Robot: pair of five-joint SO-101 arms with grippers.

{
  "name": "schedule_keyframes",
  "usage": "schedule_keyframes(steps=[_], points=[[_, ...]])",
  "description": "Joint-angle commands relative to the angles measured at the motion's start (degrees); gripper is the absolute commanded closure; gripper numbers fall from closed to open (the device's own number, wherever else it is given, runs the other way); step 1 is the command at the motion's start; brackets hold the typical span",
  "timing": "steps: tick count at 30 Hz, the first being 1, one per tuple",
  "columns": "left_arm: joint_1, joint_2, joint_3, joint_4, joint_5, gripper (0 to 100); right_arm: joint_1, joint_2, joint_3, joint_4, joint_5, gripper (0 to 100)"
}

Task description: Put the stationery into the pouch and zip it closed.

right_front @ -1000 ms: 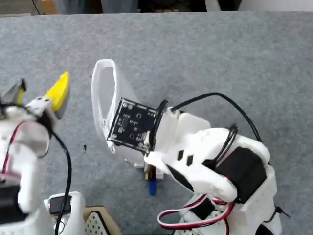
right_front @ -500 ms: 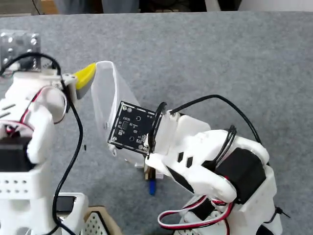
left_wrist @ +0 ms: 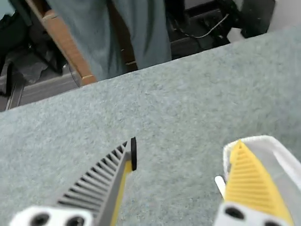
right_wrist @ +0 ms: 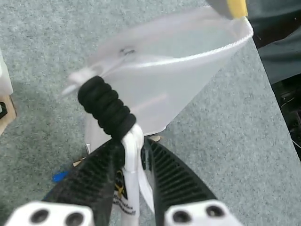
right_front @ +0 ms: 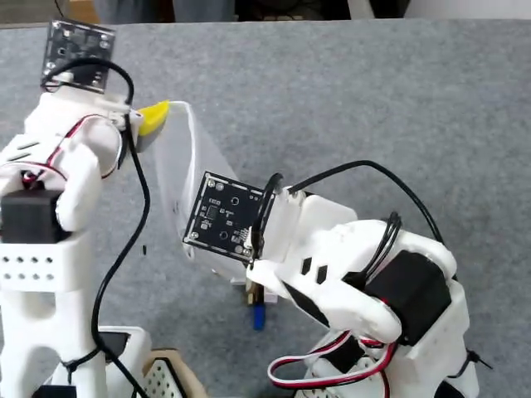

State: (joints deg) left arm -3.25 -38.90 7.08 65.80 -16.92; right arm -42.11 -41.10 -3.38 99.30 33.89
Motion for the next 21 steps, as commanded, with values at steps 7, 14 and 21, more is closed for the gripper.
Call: schedule_keyframes(steps=[7, 14, 21], points=[[3.38, -0.35, -2.68, 3.69, -5.19, 67, -0.70, -0.57, 0.13, 0.70, 0.18, 98.6], [9.80, -0.35, -2.59, 10.02, -11.60, 68, -2.20, -0.57, 0.13, 0.70, -1.41, 98.6], [10.42, -0.44, 1.98, 5.71, -11.69, 68, -5.36, -0.92, 3.21, 0.53, -3.43, 98.6]])
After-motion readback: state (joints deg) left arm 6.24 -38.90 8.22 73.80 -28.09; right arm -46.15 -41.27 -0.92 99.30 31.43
